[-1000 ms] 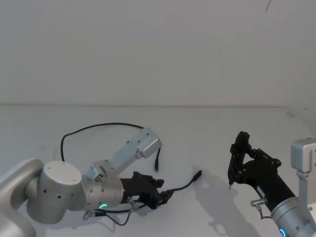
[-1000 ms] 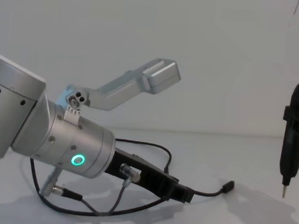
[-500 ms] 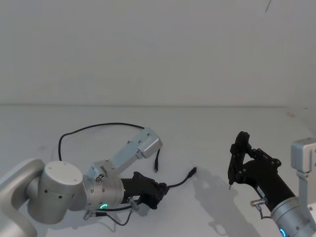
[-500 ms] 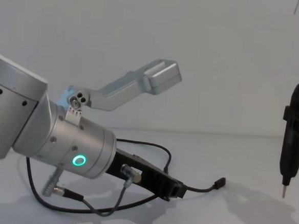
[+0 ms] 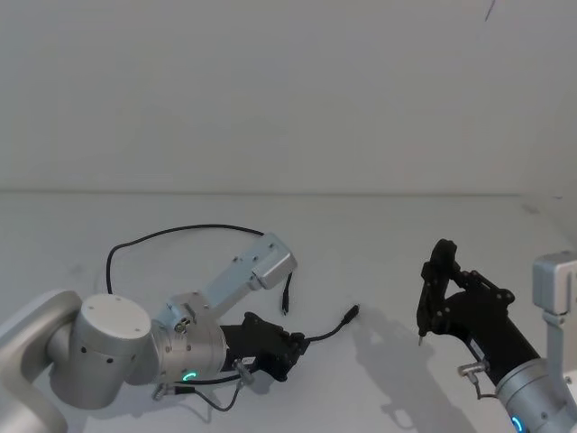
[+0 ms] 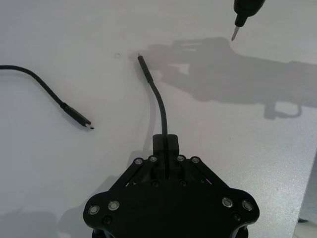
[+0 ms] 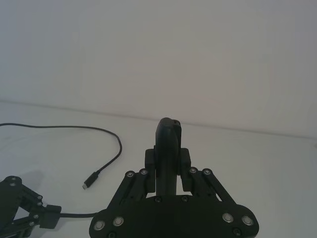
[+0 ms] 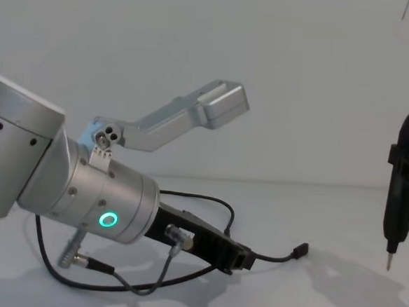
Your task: Pick up the data cable with the one hand.
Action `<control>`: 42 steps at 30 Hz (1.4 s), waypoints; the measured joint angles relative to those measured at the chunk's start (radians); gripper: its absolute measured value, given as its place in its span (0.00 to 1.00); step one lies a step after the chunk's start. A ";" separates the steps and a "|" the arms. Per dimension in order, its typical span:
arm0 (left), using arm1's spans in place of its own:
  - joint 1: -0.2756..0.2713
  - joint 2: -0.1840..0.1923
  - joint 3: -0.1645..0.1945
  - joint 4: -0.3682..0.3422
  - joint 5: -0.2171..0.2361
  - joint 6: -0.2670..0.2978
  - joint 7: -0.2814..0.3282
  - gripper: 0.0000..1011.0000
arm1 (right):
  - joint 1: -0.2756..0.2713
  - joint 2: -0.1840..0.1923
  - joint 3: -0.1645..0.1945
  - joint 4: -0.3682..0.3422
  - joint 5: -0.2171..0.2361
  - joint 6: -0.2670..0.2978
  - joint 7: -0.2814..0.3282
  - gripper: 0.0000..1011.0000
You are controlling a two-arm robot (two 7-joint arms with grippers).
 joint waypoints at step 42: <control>-0.032 0.084 -0.021 -0.128 0.044 -0.198 -0.106 0.04 | 0.141 -0.038 0.084 -0.031 0.071 0.034 0.061 0.28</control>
